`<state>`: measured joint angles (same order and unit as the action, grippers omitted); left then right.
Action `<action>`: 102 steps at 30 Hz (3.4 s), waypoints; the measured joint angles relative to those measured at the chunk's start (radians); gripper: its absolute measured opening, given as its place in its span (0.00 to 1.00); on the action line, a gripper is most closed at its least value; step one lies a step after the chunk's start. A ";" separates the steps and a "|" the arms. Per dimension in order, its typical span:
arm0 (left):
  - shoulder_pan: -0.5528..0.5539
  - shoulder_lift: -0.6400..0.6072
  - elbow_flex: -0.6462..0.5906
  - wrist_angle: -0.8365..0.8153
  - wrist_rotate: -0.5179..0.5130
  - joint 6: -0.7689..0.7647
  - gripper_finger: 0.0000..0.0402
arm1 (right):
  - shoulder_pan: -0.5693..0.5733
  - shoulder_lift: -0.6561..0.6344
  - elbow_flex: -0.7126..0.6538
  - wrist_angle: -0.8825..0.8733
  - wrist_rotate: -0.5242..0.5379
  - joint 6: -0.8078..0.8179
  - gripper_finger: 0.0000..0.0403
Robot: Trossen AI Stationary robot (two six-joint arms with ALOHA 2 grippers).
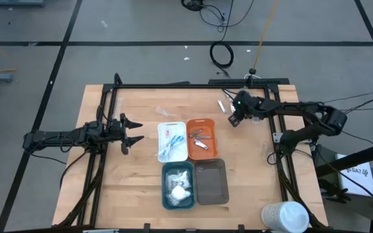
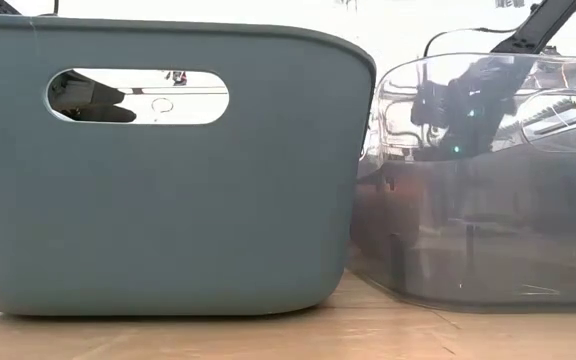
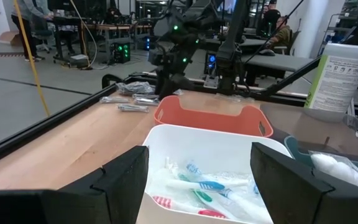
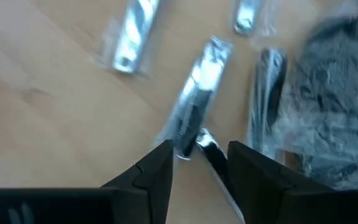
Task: Pick & Place Travel size toiletries
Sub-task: Put the nail cutter into the orange bin
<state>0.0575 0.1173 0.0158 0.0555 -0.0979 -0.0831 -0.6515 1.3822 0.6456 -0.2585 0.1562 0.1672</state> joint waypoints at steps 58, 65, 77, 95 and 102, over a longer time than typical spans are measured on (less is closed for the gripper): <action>0.000 0.000 0.000 0.000 0.000 0.000 0.68 | 0.032 0.012 0.000 -0.187 -0.132 -0.067 0.08; 0.000 0.000 0.000 0.000 0.000 0.000 0.68 | 0.090 0.014 -0.003 -0.102 -0.149 -0.100 0.10; 0.000 0.000 0.000 0.000 -0.001 0.000 0.68 | 0.172 0.000 -0.003 0.057 -0.165 -0.114 0.09; 0.000 0.000 0.000 0.000 0.000 0.000 0.68 | 0.268 -0.212 -0.001 0.387 -0.363 -0.133 0.09; 0.000 0.000 0.000 0.000 0.000 0.000 0.68 | 0.395 -0.140 0.000 0.517 -0.398 -0.101 0.09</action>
<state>0.0576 0.1177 0.0158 0.0555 -0.0982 -0.0831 -0.2568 1.2425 0.6456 0.2590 -0.2417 0.0666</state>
